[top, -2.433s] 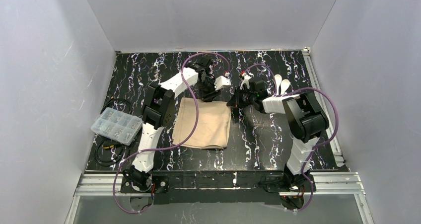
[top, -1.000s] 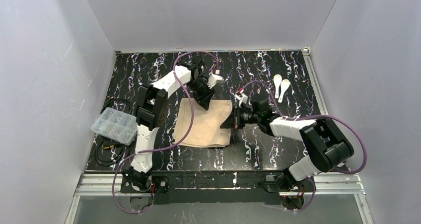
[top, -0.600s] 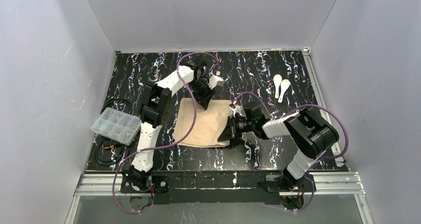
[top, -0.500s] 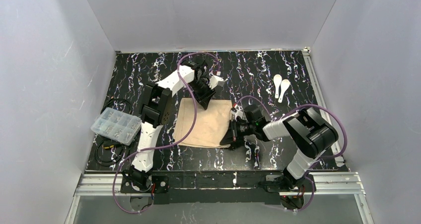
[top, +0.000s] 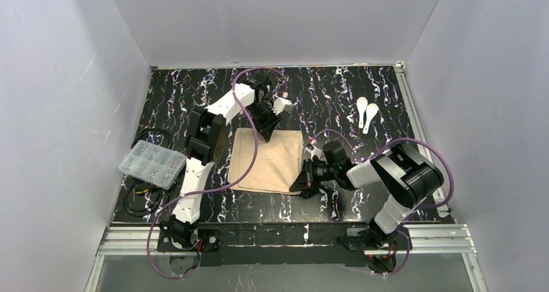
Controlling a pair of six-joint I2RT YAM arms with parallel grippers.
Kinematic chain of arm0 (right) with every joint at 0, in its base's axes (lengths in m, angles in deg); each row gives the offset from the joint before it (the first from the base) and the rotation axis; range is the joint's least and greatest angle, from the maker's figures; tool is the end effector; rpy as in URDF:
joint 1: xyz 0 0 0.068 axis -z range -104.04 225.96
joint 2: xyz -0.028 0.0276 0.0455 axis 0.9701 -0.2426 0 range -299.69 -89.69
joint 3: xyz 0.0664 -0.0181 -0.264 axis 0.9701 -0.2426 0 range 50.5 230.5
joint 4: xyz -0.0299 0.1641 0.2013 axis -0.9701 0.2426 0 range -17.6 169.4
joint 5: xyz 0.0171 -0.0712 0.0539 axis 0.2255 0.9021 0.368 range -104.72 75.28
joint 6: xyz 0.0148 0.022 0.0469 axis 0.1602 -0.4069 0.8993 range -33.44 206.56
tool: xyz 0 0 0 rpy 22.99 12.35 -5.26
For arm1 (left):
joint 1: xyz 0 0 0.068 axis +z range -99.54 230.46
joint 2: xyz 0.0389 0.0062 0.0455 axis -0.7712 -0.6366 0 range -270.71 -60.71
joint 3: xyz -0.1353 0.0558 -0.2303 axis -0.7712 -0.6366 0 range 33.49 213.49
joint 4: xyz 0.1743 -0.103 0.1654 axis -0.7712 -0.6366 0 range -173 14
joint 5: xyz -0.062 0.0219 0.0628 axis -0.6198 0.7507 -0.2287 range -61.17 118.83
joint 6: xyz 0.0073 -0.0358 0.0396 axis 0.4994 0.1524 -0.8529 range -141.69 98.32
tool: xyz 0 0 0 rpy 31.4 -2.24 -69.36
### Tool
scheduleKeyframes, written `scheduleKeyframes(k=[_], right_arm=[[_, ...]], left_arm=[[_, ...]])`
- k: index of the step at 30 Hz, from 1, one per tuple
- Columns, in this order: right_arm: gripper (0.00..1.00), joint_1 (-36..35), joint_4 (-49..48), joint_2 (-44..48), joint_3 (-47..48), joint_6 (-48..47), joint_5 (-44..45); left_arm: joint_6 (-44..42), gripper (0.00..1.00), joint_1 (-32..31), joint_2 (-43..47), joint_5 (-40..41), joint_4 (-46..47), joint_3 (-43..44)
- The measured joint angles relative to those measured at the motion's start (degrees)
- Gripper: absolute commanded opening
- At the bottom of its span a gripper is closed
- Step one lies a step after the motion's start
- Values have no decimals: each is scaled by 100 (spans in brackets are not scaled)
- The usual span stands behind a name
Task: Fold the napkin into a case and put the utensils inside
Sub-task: Smooth out the lower triangle-folded napkin at the center of the board.
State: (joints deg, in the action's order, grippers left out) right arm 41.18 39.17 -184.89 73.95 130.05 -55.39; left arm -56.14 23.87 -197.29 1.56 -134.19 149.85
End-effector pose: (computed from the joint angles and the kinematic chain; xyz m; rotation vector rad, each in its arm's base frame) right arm 0.1976 0.1655 0.0997 -0.2526 2.4969 1.4619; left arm 0.4252 -0.2310 0.1631 1.5001 2.4067 -0.6661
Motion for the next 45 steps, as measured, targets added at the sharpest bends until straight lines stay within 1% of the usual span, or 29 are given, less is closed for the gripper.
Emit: scheduleKeyframes(k=[5, 8, 11, 15, 18, 23, 24, 32, 35, 38, 41, 43, 44, 45], right_arm=[[1, 17, -144, 0, -68, 42, -28], [1, 17, -254, -59, -74, 76, -70], [1, 17, -472, -212, -76, 186, -179], [1, 17, -590, -275, -76, 245, -225], [1, 20, -640, -326, -74, 258, -262], [1, 20, -876, -476, -72, 321, -369], [1, 20, -903, -494, -72, 328, -378], [1, 20, -1064, -557, -61, 428, -374], [6, 20, -1102, -568, -61, 457, -350], [13, 22, -1014, -507, -48, 435, -306], [19, 20, -540, -107, 74, 243, -210], [23, 20, -52, 278, 313, -13, -120], [27, 20, 210, 463, 494, -170, -66], [35, 15, 463, 640, 710, -337, -11]], left_arm=[[68, 31, 42, -216, -208, -433, 577], [236, 31, 52, -260, -686, -719, 1152], [382, 30, 7, -260, -1115, -787, 1517], [560, 30, -210, -369, -1580, -809, 1705], [726, 30, -407, -745, -1862, -776, 1871], [1067, 30, -616, -1362, -1996, -549, 1873], [1185, 30, -614, -1434, -2129, -501, 1873], [1757, 29, -601, -1480, -1978, 15, 2033], [1884, 31, -584, -1480, -1947, 138, 2024], [1963, 38, -560, -1458, -1963, 195, 1991], [1906, 48, -474, -1255, -1856, 232, 1805], [1818, 60, -369, -1047, -1731, 188, 1716], [1757, 64, -289, -894, -1670, 122, 1683], [1685, 72, -184, -699, -1609, 55, 1641]])
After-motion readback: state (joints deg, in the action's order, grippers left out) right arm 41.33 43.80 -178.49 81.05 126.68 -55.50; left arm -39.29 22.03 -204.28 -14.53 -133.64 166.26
